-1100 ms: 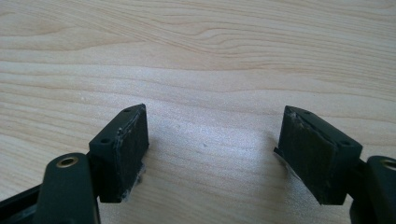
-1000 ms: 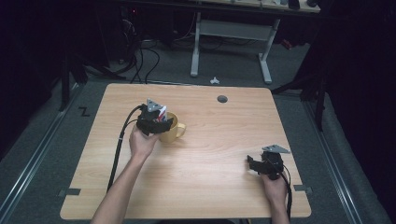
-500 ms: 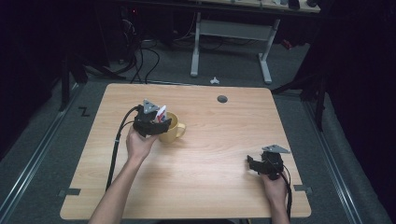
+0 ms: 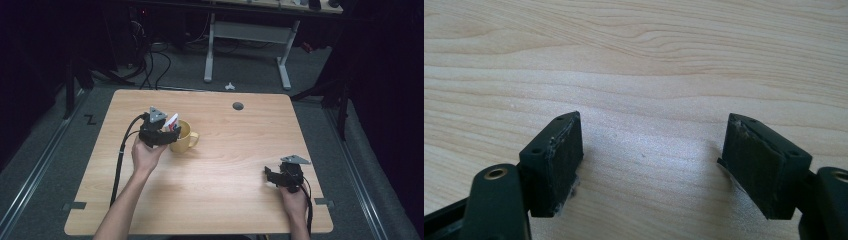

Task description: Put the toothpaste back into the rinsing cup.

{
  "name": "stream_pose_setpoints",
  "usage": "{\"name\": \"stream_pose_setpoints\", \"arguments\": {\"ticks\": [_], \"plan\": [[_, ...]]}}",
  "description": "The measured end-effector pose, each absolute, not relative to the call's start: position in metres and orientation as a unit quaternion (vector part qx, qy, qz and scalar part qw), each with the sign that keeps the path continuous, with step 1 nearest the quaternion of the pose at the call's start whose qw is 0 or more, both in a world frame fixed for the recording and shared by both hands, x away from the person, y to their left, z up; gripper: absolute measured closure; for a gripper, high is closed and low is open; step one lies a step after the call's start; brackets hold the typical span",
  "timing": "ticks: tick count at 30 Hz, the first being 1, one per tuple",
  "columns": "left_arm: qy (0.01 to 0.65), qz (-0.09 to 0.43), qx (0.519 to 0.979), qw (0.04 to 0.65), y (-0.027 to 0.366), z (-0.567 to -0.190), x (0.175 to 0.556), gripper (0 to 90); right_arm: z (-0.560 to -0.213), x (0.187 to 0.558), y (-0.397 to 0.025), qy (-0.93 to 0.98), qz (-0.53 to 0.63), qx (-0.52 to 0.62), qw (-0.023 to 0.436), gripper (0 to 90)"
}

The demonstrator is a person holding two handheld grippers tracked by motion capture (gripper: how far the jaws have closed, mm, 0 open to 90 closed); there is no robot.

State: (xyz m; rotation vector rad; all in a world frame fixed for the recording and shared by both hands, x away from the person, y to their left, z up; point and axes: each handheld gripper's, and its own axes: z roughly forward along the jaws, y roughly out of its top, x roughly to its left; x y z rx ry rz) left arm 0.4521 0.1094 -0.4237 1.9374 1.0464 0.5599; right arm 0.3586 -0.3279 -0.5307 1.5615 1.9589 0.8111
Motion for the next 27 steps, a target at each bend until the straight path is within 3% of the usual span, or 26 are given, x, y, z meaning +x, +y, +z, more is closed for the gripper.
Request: {"name": "stream_pose_setpoints", "arguments": {"ticks": [27], "plan": [[0.413,0.229,0.767,0.434,0.124,-0.415,0.431,34.1,-0.531,0.359,-0.328,0.720,0.298,0.575,0.251,24.4]]}}
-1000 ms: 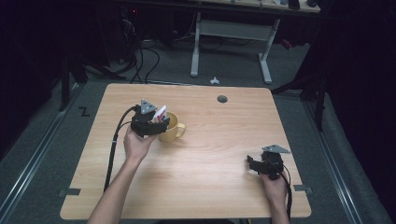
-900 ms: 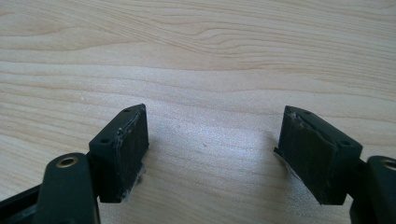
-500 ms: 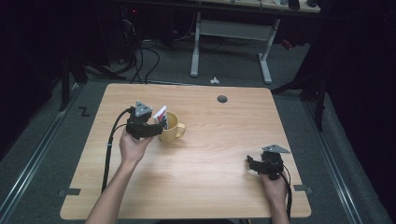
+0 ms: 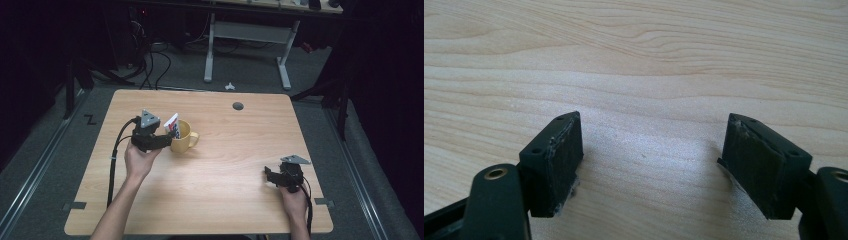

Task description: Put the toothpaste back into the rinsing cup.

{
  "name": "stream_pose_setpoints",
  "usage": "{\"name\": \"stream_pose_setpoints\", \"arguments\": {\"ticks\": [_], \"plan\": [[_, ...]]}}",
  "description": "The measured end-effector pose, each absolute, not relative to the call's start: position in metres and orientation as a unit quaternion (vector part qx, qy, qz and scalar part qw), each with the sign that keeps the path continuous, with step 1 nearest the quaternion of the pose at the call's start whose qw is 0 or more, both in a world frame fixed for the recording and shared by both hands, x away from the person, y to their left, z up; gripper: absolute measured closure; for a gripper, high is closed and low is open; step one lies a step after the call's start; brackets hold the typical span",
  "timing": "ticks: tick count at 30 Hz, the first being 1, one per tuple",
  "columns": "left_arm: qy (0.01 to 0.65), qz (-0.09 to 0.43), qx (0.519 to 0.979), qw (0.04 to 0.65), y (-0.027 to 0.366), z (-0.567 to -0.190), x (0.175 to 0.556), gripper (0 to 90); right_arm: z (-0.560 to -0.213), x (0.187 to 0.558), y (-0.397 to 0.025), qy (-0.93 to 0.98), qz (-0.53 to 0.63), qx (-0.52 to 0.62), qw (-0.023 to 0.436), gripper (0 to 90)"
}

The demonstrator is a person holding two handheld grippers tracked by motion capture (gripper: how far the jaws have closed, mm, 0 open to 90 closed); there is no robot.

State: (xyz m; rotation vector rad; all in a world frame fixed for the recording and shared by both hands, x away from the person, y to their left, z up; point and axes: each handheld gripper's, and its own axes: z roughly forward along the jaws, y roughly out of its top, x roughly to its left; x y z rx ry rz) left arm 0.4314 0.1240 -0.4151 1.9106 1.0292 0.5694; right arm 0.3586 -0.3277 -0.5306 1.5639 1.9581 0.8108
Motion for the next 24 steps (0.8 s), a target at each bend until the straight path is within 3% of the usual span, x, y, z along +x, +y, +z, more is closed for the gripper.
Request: {"name": "stream_pose_setpoints", "arguments": {"ticks": [24], "plan": [[0.417,0.243,0.757,0.440,0.139,-0.412,0.412,34.7,-0.531,0.359,-0.328,0.720,0.298,0.574,0.252,24.4]]}}
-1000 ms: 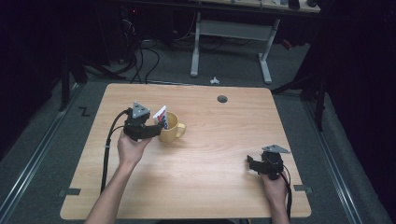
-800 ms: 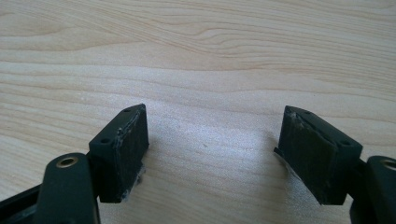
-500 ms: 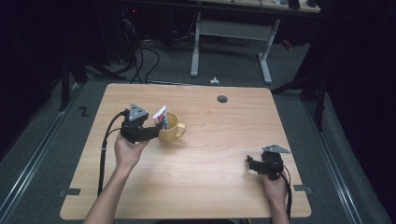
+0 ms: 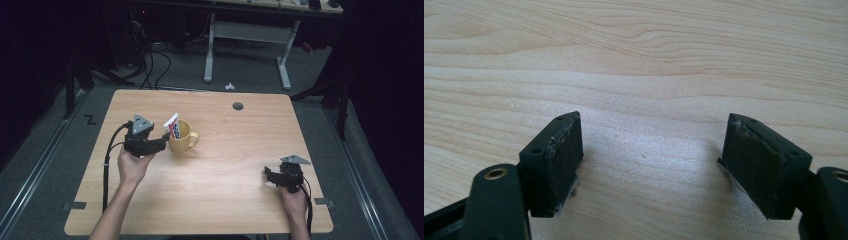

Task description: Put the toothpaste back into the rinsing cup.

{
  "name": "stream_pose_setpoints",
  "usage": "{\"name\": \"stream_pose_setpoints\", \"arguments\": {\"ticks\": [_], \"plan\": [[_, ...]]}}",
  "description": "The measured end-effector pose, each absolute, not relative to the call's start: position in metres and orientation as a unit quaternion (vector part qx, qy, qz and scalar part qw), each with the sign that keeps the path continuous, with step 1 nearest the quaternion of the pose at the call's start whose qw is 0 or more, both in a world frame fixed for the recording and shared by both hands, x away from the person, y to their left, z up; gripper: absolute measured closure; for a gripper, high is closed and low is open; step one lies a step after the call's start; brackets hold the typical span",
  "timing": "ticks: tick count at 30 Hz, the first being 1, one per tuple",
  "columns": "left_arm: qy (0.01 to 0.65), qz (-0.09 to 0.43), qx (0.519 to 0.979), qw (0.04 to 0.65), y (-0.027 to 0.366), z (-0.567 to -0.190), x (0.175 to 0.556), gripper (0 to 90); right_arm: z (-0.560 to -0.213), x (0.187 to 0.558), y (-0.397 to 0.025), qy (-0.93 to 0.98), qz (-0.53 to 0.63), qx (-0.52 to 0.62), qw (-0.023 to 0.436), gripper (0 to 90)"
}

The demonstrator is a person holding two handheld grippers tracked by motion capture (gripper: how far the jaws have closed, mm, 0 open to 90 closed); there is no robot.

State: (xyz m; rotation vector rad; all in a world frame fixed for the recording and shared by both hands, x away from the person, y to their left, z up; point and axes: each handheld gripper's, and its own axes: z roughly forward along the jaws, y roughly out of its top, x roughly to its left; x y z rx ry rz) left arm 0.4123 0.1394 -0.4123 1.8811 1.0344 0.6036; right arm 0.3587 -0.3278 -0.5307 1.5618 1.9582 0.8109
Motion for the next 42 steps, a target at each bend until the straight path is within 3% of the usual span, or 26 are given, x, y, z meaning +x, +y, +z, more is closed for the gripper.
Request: {"name": "stream_pose_setpoints", "arguments": {"ticks": [42], "plan": [[0.458,0.223,0.723,0.466,0.177,-0.430,0.387,34.9,-0.531,0.359,-0.328,0.720,0.298,0.574,0.252,24.4]]}}
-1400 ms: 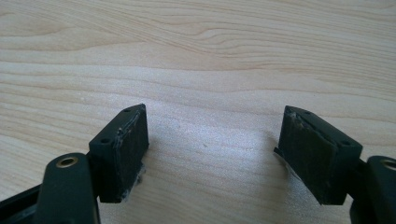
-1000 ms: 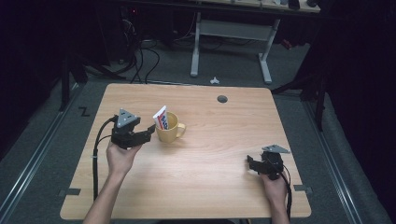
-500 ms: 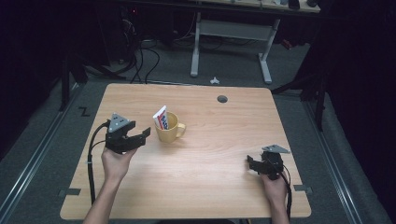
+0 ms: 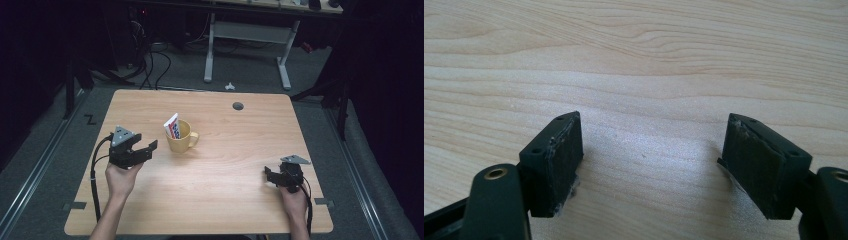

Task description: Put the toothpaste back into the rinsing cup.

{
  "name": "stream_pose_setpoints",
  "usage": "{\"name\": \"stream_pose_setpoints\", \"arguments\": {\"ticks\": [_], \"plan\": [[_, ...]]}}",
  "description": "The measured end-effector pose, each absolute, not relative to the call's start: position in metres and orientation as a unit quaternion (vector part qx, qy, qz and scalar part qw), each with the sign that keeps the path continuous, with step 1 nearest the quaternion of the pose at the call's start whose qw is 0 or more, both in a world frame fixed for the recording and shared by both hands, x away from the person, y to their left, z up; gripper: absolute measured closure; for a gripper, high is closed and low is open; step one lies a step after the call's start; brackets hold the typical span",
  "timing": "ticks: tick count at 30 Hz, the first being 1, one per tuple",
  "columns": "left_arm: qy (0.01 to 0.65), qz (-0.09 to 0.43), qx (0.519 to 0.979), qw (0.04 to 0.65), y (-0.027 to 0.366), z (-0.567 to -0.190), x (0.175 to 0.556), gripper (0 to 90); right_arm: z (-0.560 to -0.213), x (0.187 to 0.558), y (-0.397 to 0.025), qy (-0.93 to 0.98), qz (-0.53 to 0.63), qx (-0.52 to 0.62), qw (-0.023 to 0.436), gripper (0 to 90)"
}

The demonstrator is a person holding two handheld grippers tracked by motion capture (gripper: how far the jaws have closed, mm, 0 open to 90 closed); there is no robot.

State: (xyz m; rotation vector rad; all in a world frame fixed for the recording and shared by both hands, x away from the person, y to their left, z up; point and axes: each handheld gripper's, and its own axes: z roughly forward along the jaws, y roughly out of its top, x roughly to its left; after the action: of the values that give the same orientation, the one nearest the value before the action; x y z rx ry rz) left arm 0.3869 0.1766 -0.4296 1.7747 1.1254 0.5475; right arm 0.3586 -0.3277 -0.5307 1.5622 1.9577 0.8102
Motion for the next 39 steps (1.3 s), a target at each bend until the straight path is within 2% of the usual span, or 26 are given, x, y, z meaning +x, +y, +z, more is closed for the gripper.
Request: {"name": "stream_pose_setpoints", "arguments": {"ticks": [39], "plan": [[0.482,0.214,0.711,0.465,0.195,-0.446,0.379,34.9,-0.531,0.359,-0.328,0.719,0.298,0.575,0.252,24.4]]}}
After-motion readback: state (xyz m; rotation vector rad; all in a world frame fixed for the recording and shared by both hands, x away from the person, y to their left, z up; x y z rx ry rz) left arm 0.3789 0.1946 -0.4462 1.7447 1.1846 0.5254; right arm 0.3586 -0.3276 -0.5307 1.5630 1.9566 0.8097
